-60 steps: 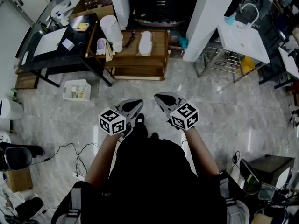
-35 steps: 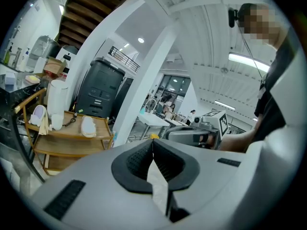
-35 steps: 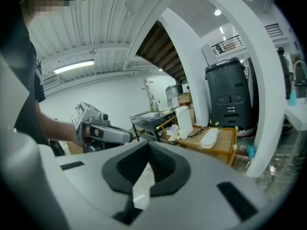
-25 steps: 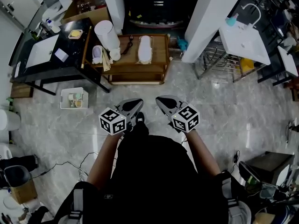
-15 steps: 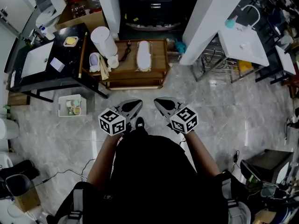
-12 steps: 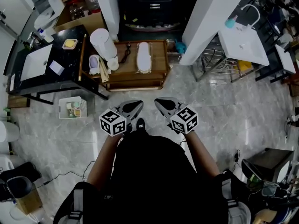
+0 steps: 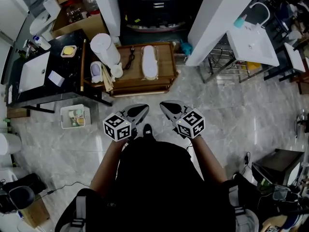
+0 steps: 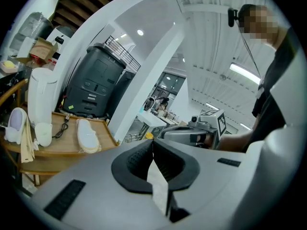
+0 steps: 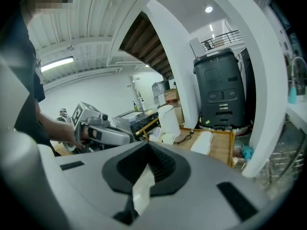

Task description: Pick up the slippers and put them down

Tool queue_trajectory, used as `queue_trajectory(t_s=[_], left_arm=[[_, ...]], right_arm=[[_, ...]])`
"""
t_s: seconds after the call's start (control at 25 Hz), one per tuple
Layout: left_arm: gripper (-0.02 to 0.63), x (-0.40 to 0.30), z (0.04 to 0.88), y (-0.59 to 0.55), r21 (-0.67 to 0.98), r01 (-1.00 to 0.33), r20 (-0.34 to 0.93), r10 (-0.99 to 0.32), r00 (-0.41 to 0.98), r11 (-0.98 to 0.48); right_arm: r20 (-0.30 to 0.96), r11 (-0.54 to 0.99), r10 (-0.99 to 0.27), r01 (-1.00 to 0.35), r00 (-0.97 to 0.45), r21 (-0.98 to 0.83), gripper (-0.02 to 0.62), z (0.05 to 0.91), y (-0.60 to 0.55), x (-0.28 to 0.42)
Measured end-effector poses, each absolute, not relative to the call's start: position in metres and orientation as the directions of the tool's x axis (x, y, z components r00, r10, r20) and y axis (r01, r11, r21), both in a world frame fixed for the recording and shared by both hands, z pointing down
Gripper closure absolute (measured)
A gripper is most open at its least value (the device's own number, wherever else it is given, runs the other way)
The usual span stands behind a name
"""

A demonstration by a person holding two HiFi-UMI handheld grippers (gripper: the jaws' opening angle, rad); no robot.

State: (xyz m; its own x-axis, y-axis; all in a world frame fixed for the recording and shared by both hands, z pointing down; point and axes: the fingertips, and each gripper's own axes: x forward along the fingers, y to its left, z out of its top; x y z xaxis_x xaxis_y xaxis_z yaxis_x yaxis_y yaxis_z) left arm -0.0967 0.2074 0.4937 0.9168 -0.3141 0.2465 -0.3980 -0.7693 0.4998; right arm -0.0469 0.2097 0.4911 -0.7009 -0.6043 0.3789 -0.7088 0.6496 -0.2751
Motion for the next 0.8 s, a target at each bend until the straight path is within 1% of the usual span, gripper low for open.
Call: queue_trajectory(t_s=[0.52,0.8], left_arm=[[0.594,-0.109,0.504,0.169,0.543,-0.351,0.251,-0.252,0.935,-0.763],[0.594,-0.101,0.510,0.160,0.556,-0.325,0.265,-0.207,0.942,-0.765]], right_arm=[[0.414,0.597,-0.625,-0.747,-0.662,-0.293,0.588,0.505,0.172,-0.057],[0.424,0.581,-0.625,-0.753,-0.656,-0.309,0.588,0.511,0.160,-0.056]])
